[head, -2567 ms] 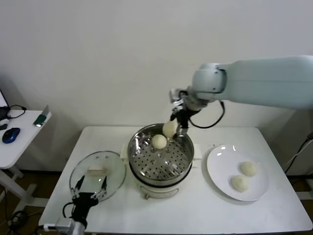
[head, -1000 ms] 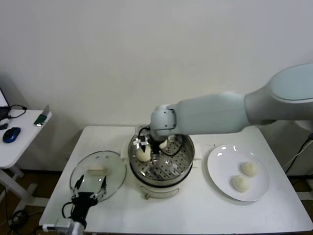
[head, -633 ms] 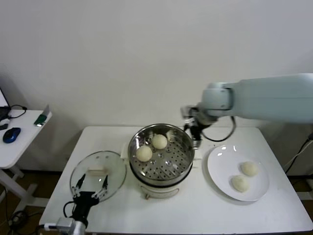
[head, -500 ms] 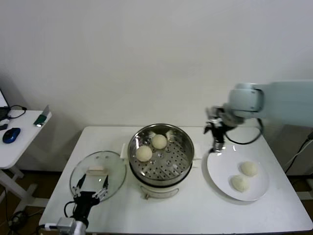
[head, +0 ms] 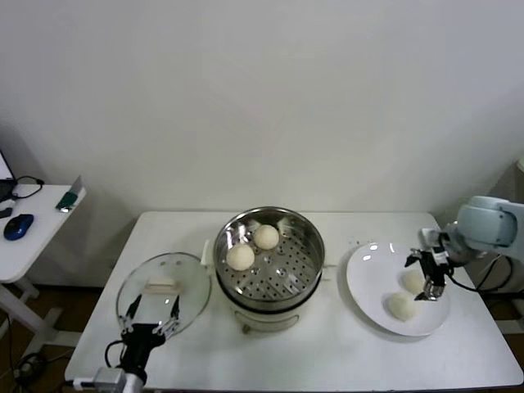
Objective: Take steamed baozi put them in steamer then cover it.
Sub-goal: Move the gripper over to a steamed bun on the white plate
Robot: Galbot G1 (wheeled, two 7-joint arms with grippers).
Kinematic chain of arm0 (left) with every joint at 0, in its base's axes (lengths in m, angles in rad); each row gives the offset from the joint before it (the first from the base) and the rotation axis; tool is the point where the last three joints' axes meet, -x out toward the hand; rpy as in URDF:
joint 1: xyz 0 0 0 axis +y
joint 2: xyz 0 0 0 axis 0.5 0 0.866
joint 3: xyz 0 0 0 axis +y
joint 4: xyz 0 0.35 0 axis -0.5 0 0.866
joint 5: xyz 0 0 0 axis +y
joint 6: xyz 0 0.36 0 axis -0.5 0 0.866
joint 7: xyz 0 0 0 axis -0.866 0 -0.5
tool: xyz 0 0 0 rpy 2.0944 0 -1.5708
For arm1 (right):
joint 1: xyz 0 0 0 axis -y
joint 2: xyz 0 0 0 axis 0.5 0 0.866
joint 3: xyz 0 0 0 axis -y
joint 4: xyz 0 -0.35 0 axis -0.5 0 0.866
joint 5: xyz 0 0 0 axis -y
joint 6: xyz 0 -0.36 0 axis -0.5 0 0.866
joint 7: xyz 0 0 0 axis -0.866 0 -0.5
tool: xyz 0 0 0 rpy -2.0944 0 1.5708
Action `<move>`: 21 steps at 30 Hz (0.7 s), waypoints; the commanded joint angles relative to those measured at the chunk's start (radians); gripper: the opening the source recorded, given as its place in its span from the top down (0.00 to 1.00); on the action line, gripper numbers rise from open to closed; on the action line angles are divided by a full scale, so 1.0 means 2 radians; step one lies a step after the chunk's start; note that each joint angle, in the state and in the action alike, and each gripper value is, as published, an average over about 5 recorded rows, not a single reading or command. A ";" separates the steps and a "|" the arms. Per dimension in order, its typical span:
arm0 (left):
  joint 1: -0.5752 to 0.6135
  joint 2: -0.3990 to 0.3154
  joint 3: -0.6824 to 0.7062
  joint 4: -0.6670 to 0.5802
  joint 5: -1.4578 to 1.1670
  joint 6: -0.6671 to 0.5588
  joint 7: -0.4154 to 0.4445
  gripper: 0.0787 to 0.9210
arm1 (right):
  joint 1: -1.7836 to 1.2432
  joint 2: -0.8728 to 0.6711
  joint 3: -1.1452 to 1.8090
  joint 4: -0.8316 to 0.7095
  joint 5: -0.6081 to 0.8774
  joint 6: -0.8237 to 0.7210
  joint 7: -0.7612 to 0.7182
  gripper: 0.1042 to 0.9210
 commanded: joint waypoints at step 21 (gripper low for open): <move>0.011 -0.007 -0.008 0.000 0.003 -0.001 -0.001 0.12 | -0.255 0.036 0.203 -0.117 -0.074 0.008 -0.008 0.12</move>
